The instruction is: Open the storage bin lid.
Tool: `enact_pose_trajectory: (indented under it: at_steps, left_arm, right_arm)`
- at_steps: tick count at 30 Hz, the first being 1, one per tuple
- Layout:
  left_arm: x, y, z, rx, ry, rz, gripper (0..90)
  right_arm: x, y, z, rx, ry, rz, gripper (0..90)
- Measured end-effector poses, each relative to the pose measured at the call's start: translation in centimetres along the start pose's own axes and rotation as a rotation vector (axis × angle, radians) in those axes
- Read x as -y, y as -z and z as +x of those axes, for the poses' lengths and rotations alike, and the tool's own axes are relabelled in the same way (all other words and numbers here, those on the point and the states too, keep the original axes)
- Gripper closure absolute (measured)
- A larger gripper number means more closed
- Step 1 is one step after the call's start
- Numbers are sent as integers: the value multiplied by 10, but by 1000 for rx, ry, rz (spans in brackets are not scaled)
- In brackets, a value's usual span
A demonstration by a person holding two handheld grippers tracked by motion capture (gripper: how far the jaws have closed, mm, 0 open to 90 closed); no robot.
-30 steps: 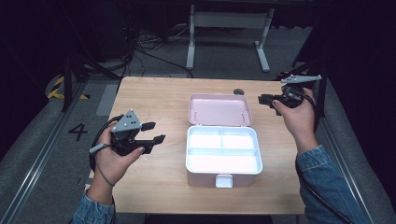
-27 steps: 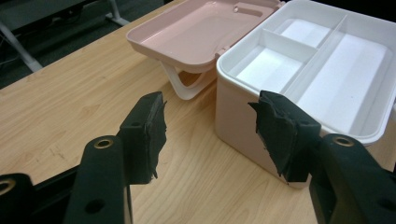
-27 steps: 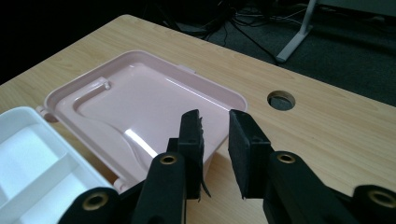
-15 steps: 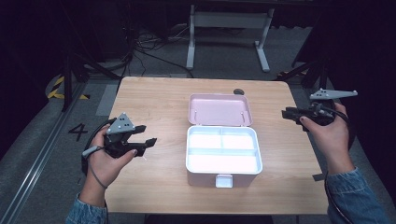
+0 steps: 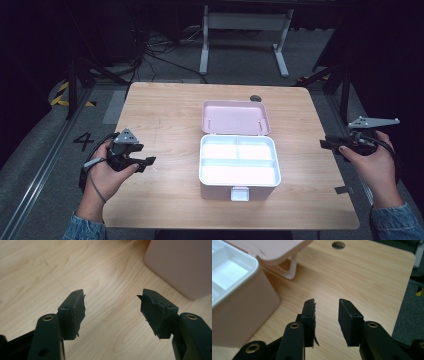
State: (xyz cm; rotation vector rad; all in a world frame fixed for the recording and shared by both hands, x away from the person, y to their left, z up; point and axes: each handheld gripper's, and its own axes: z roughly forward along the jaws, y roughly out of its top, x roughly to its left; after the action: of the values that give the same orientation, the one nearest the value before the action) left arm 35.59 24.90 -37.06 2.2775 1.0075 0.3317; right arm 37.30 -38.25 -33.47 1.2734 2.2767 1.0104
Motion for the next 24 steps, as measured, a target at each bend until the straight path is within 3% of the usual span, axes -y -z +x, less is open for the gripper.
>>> enact_pose_trajectory:
  at_steps: [1,4,9,12,13,15,19,20,24]
  left_arm:
    - [2,-2,0,5,27,24,363]
    - [6,-6,5,16,45,87,348]
    - [12,-12,13,-1,64,177,343]
    - [14,-13,14,-9,70,184,343]
    - [16,-14,16,-13,72,198,343]
    - [17,-15,17,-12,83,214,342]
    - [21,-16,19,-12,95,247,341]
    - [22,-16,19,-13,98,259,341]
    - [24,-17,20,-27,102,290,341]
  right_arm:
    - [4,-1,-2,1,0,9,647]
    - [15,-5,-8,3,-13,45,597]
    - [32,-16,-19,19,-30,142,536]
    - [38,-20,-22,16,-30,189,519]
    - [45,-25,-24,2,-36,254,492]
    - [52,-31,-27,-8,-39,298,487]
    - [65,-37,-29,-51,-82,299,478]
    - [67,-39,-29,-51,-96,300,480]
    - [70,-41,-27,-4,-94,390,479]
